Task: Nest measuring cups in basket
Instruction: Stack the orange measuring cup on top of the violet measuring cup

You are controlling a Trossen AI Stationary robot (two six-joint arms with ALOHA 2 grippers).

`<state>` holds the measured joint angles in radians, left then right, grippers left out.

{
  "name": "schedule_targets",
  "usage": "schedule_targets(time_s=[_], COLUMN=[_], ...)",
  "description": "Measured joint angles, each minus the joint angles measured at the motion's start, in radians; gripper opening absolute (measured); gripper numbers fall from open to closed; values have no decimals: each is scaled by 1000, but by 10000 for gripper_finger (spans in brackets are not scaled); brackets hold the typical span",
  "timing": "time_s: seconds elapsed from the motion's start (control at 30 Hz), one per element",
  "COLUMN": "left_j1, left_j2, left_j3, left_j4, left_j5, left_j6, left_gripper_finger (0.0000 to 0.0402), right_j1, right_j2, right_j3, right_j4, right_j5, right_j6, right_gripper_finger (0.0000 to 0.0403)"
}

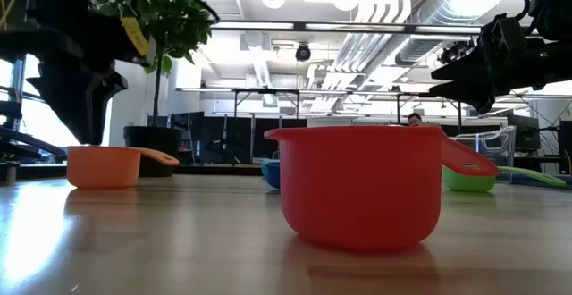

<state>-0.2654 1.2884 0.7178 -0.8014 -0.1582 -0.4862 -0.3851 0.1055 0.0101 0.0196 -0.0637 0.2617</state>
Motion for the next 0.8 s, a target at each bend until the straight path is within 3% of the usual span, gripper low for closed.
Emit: schedule_targets(time_s=[0.37,0.8], left_j1=[35,63], left_j2=[1,124], left_j3=[-20,-19], left_j4=[25,67], left_j5=[23,69], left_j6=[27,17], left_gripper_finger=[124,106], right_j1=[0,0], right_j2=[0,0], right_j3=[0,0], right_j4=[0,0], right_j5=[0,0], right_j6=[0,0], right_gripper_finger=[225,225])
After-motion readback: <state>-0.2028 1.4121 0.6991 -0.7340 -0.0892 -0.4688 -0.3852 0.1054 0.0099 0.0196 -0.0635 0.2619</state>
